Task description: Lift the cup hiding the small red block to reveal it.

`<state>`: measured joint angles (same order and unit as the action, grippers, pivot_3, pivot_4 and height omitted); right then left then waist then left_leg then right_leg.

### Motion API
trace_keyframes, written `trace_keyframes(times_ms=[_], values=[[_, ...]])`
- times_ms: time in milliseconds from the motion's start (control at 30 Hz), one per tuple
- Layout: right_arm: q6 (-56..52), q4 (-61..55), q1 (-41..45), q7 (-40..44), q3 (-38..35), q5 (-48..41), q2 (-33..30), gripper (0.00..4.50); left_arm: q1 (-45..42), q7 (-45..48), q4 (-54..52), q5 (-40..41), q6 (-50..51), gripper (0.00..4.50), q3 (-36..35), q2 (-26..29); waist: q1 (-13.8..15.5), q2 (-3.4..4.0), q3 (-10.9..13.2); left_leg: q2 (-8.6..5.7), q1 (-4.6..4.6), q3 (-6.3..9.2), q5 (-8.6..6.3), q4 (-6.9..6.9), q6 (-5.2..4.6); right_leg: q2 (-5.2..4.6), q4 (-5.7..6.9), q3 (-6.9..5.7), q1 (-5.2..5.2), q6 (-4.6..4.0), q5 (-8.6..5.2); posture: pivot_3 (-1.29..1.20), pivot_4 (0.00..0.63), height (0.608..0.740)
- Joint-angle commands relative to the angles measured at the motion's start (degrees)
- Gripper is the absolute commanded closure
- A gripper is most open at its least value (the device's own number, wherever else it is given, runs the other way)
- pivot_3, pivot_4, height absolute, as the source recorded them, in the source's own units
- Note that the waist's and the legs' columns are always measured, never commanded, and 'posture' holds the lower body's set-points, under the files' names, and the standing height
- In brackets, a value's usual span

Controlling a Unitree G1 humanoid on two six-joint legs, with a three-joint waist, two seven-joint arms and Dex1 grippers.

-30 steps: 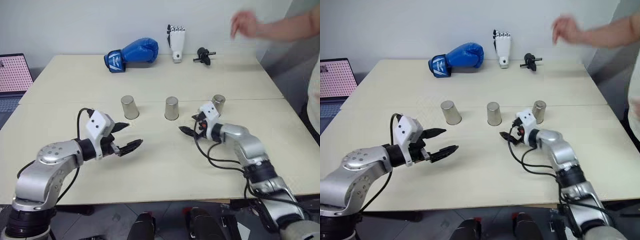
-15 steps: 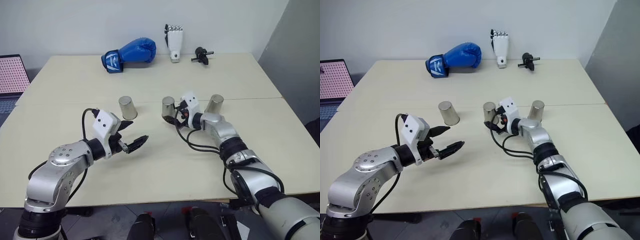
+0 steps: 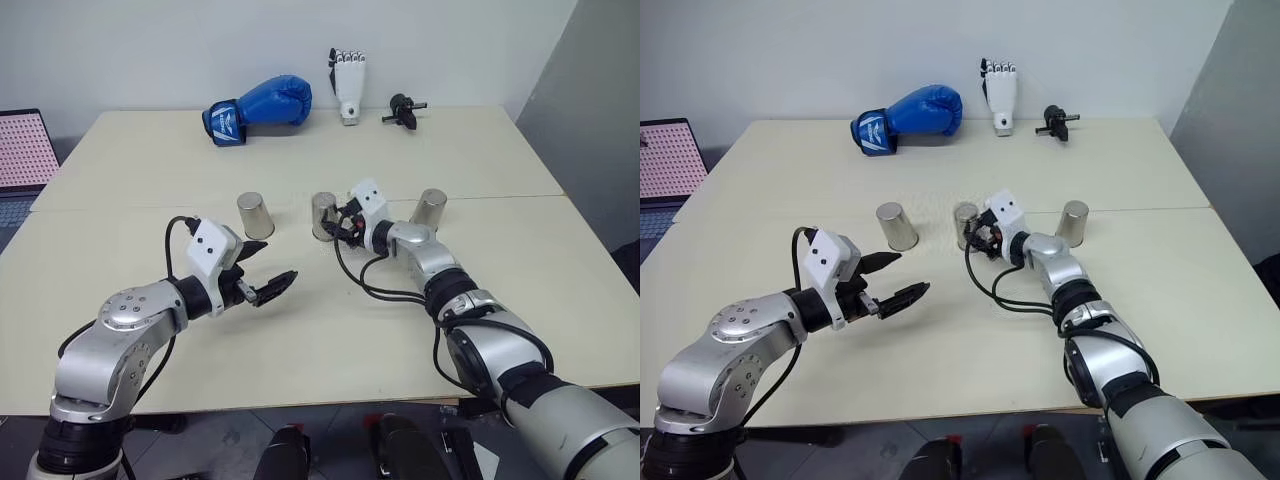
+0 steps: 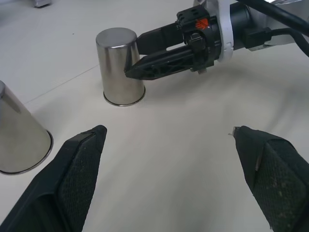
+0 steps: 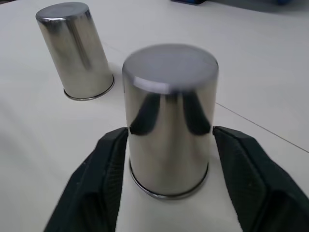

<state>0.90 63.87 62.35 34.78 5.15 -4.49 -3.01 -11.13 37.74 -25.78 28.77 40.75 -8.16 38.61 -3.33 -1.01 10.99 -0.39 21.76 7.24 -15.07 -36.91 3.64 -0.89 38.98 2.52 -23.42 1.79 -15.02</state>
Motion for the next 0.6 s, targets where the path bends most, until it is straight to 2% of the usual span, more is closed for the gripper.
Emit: trace_keyframes(times_ms=[33, 133, 267, 467, 567, 600], values=[[1.84, -1.03, 2.44, -0.67, -1.90, -0.23, 0.85, 2.64, -1.20, 0.27, 0.00, -0.62, -1.43, 0.00, -0.07, 0.69, -0.02, 0.00, 0.00, 0.00, 0.00, 0.00, 0.00, 0.00, 0.00, 0.00, 0.00, 0.00, 0.00, 0.00, 0.00, 0.00, 0.150, 0.740], [1.24, -2.15, 2.59, 0.01, -3.02, -0.91, 0.94, 3.29, -1.17, 0.34, -0.03, -0.89, -1.48, 0.00, -0.03, 0.64, -0.07, 0.00, 0.00, 0.00, 0.00, 0.00, 0.00, 0.00, 0.00, 0.01, 0.00, 0.00, 0.00, 0.00, 0.00, 0.00, 0.150, 0.740], [0.14, -3.50, 2.48, 1.34, -3.44, -0.82, 0.34, 4.44, -1.00, 0.64, 0.29, -1.40, -1.73, 0.00, -0.23, 0.72, -0.07, 0.00, 0.00, 0.00, 0.01, 0.01, 0.00, 0.00, 0.00, 0.00, 0.00, 0.01, 0.00, 0.00, 0.00, 0.00, 0.150, 0.740], [-0.49, -3.89, 1.57, 2.28, -2.48, 0.88, -0.90, 4.48, -1.09, 0.64, 0.78, -2.00, -2.21, 0.00, -0.37, 0.87, -0.07, 0.00, 0.00, -0.01, 0.01, 0.01, 0.00, 0.00, 0.00, 0.00, 0.00, 0.00, 0.00, 0.00, 0.00, 0.00, 0.150, 0.740], [-1.83, -4.52, 1.06, 4.60, -2.00, 1.05, -0.99, 4.00, -1.13, 0.62, 0.83, -2.18, -2.36, 0.00, -0.37, 0.85, -0.09, 0.00, 0.00, 0.00, 0.01, 0.01, 0.00, 0.01, 0.00, 0.01, 0.00, 0.00, -0.01, 0.00, 0.00, 0.00, 0.150, 0.740], [-2.06, -4.78, 0.84, 5.05, -1.90, 1.12, -0.95, 3.71, -1.14, 0.61, 0.83, -2.22, -2.37, 0.00, -0.38, 0.84, -0.10, 0.00, 0.00, 0.01, 0.00, 0.01, 0.00, 0.01, 0.00, 0.01, 0.00, 0.01, -0.01, 0.00, 0.00, 0.00, 0.150, 0.740]])
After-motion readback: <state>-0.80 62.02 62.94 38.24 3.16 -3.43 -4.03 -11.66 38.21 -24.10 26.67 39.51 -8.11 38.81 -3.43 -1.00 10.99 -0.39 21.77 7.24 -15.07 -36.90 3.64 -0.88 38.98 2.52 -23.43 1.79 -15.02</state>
